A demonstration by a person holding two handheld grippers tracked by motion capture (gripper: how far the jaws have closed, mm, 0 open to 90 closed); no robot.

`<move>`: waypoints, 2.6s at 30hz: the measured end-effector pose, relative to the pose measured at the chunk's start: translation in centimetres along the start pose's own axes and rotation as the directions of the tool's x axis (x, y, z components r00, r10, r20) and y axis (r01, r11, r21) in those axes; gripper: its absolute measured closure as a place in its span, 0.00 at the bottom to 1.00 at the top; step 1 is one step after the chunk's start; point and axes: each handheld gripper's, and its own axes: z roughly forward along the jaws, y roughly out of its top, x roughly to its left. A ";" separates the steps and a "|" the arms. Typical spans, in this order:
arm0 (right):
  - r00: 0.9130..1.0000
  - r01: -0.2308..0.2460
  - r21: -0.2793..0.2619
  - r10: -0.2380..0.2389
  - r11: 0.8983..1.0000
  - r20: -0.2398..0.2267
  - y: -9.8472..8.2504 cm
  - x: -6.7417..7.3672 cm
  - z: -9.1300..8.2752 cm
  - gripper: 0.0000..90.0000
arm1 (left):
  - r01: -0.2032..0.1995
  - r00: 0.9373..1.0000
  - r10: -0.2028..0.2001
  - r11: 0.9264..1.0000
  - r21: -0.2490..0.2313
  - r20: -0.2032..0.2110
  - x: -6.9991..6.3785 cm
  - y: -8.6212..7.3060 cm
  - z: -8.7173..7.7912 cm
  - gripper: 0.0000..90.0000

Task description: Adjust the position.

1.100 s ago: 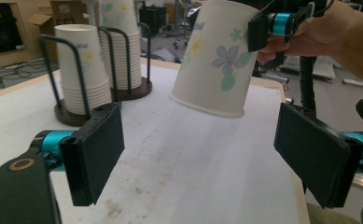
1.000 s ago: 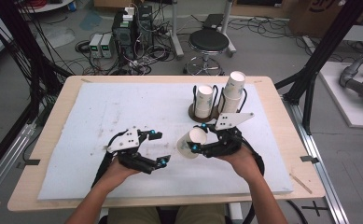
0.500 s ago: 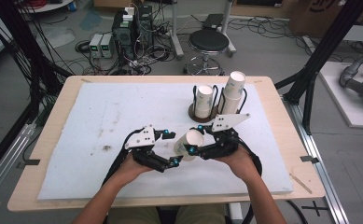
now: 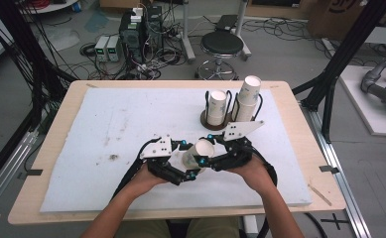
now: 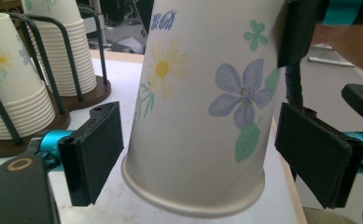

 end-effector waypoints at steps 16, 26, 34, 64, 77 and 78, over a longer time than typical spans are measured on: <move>0.999 -0.026 -0.025 0.025 0.999 -0.038 -0.2 -0.2 -0.2 0.42 | -0.021 1.000 0.021 0.999 -0.029 0.012 -0.2 -0.2 -0.3 0.33; 0.997 -0.052 -0.039 0.050 0.998 -0.057 -0.4 -0.4 -0.1 0.37 | -0.044 0.999 0.043 0.999 -0.006 -0.006 -0.6 0.2 -0.7 0.42; 0.998 -0.039 -0.065 0.037 0.997 -0.042 -0.3 -0.2 -0.1 0.19 | -0.046 0.999 0.047 0.992 0.119 -0.011 -0.5 1.5 -1.5 0.45; 0.971 0.224 0.166 -0.205 0.960 -0.126 0.9 -0.2 2.1 0.26 | -0.137 0.991 0.111 0.834 0.535 0.079 -0.1 5.4 -1.8 0.46; 0.953 0.266 0.238 -0.219 0.934 -0.208 1.1 -0.3 2.9 0.39 | -0.159 0.986 0.109 0.815 0.557 0.122 -0.2 5.1 -1.4 0.46; 0.953 0.268 0.239 -0.221 0.933 -0.207 1.1 -0.3 2.9 0.41 | -0.158 0.987 0.107 0.814 0.558 0.122 -0.2 5.1 -1.4 0.46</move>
